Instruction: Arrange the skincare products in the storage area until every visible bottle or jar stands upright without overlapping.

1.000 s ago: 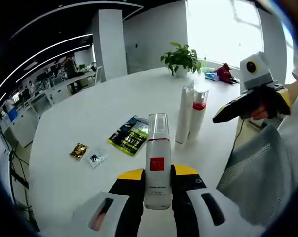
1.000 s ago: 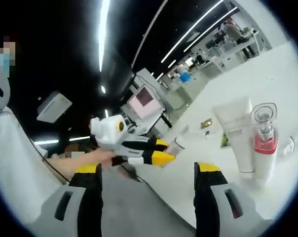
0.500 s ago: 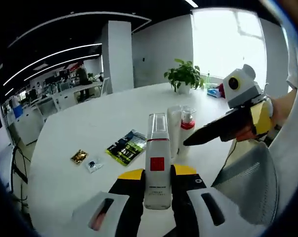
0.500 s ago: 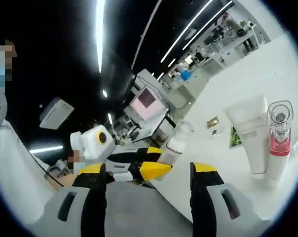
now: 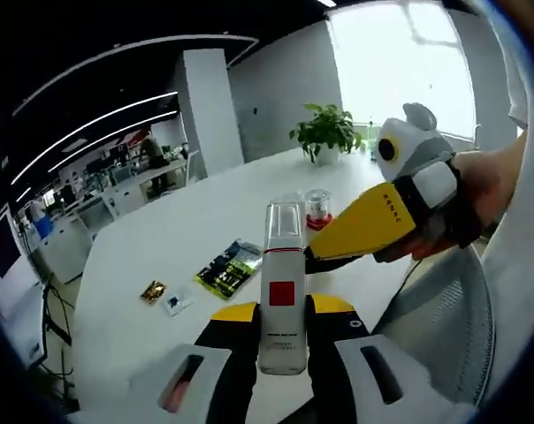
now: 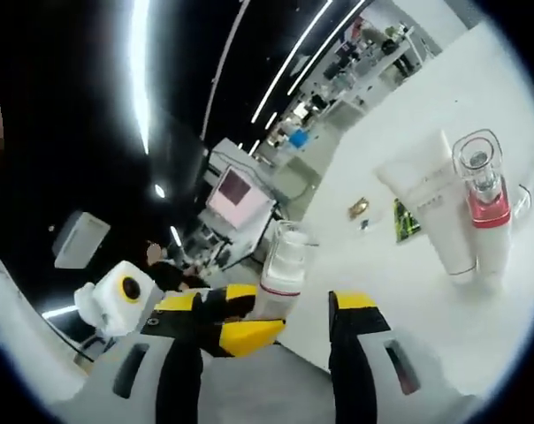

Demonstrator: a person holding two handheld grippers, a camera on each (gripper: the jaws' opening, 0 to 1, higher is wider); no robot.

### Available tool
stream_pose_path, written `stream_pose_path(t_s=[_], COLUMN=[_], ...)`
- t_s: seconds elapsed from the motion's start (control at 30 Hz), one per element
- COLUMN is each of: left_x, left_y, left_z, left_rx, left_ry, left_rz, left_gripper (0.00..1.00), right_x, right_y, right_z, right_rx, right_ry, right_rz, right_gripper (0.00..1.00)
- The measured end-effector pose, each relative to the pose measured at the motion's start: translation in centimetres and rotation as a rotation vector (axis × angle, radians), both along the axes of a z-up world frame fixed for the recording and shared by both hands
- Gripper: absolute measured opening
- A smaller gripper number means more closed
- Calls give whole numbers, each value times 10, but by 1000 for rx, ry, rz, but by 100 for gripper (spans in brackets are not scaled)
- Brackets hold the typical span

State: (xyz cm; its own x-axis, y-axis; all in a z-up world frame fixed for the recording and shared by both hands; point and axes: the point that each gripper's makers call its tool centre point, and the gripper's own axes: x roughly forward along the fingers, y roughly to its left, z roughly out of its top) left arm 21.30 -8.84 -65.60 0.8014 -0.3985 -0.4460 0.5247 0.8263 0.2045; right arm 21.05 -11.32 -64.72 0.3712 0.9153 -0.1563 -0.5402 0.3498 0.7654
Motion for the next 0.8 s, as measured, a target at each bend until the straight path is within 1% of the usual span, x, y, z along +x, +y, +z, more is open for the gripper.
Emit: stream_pose_path(t_s=[0.03, 0.1, 0.17, 0.3, 0.37, 0.43, 0.57, 0.63, 0.67, 0.7, 0.73, 0.77, 0.8], left_x=[-1, -4, -4, -6, -7, -8, -12, -12, -12, -13, -14, -14, -16], left_y=[-1, -7, -5, -3, -3, -3, -7, -3, -3, -2, -2, 0, 3], left_z=[1, 5, 8, 13, 15, 16, 15, 13, 12, 12, 12, 11, 8], left_rx=[10, 16, 16, 8, -4, -25, -18, -18, -21, -25, -30, -28, -41], left_ry=[-4, -15, -28, -40, -40, -34, -23, -16, -12, -9, -10, -9, 8], left_rz=[-1, 1, 19, 52, 65, 78, 80, 86, 88, 91, 98, 99, 105], left_gripper=[25, 25, 25, 25, 25, 25, 25, 25, 25, 25, 25, 25, 25], right_x=[0, 0, 0, 1, 1, 3, 5, 2, 1, -4, -2, -3, -5], right_y=[2, 4, 5, 10, 12, 12, 13, 15, 16, 21, 20, 21, 21], right_z=[0, -1, -2, -2, -4, -7, -12, -12, -11, -5, -8, -9, -11], right_rx=[3, 3, 4, 33, 32, 31, 34, 29, 34, 74, 61, 46, 30], right_ry=[-1, 24, 39, 71, 77, 73, 90, 93, 94, 88, 105, 80, 64], right_rz=[-1, -18, -39, -56, -58, -66, -66, -52, -43, -11, -27, -20, -10], right_gripper=[53, 48, 45, 41, 41, 39, 33, 32, 28, 22, 21, 21, 21])
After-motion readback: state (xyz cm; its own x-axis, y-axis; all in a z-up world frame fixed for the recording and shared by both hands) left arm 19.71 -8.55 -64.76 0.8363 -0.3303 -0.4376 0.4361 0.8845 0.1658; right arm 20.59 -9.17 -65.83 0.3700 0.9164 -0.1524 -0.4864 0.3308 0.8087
